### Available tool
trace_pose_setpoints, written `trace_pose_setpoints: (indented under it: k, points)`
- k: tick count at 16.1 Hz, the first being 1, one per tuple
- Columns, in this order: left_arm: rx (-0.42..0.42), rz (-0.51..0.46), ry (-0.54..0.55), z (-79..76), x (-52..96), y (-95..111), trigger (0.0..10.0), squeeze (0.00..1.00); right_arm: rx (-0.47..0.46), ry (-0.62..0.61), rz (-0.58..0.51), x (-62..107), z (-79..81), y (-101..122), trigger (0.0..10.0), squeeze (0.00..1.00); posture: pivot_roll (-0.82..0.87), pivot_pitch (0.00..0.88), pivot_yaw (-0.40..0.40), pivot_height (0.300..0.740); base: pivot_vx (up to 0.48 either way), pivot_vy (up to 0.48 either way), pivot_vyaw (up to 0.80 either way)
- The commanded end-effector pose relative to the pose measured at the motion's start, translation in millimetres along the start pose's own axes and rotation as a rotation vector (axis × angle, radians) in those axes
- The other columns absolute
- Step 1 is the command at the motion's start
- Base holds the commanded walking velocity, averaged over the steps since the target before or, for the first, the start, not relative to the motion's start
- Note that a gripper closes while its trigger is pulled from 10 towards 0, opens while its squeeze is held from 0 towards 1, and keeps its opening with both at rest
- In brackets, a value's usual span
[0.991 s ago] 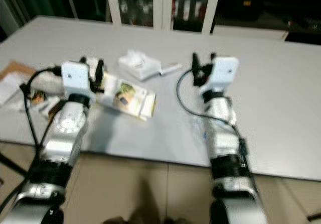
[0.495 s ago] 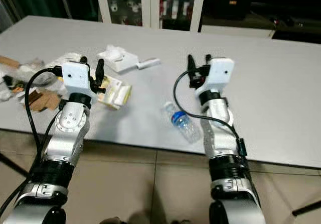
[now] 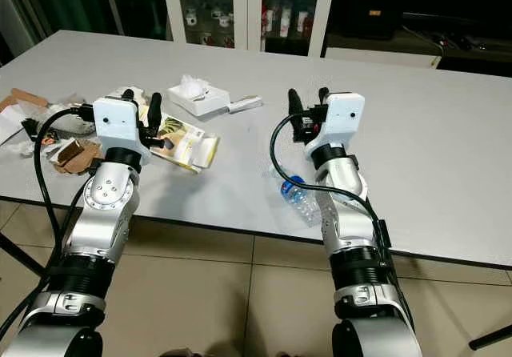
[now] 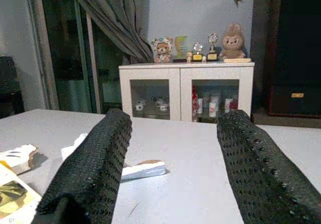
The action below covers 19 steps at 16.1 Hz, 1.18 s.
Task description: Picking trash to rubbish bin
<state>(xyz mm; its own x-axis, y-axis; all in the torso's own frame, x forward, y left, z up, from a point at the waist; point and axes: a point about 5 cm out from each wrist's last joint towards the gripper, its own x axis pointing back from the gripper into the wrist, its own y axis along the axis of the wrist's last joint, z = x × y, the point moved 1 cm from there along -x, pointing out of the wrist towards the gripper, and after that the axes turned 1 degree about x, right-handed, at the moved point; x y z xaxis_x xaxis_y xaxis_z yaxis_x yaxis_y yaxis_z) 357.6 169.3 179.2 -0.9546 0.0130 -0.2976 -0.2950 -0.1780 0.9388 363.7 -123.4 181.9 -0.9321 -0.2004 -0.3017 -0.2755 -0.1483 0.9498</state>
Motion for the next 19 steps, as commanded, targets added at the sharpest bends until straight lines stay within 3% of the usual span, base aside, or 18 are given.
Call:
trace_pose_setpoints:
  k: [1,14,19]
  points:
    - [0.001,-0.006,-0.009,-1.2,-1.2,2.4,10.0,0.0,0.0,0.007,-0.006,0.1,-1.0,3.6,10.0,1.0,0.04,0.037,-0.017,0.74,0.0,0.0,0.0]
    - [0.017,-0.003,-0.032,-7.7,0.2,1.0,10.0,0.0,0.019,0.054,0.021,0.7,2.8,2.1,10.0,1.0,0.03,0.014,-0.019,0.74,0.0,0.0,0.0]
    - [0.025,0.001,-0.037,-10.3,1.9,-1.1,10.0,0.0,0.068,0.145,0.031,3.9,4.7,9.4,10.0,1.0,0.02,0.0,-0.028,0.74,0.0,0.0,0.0]
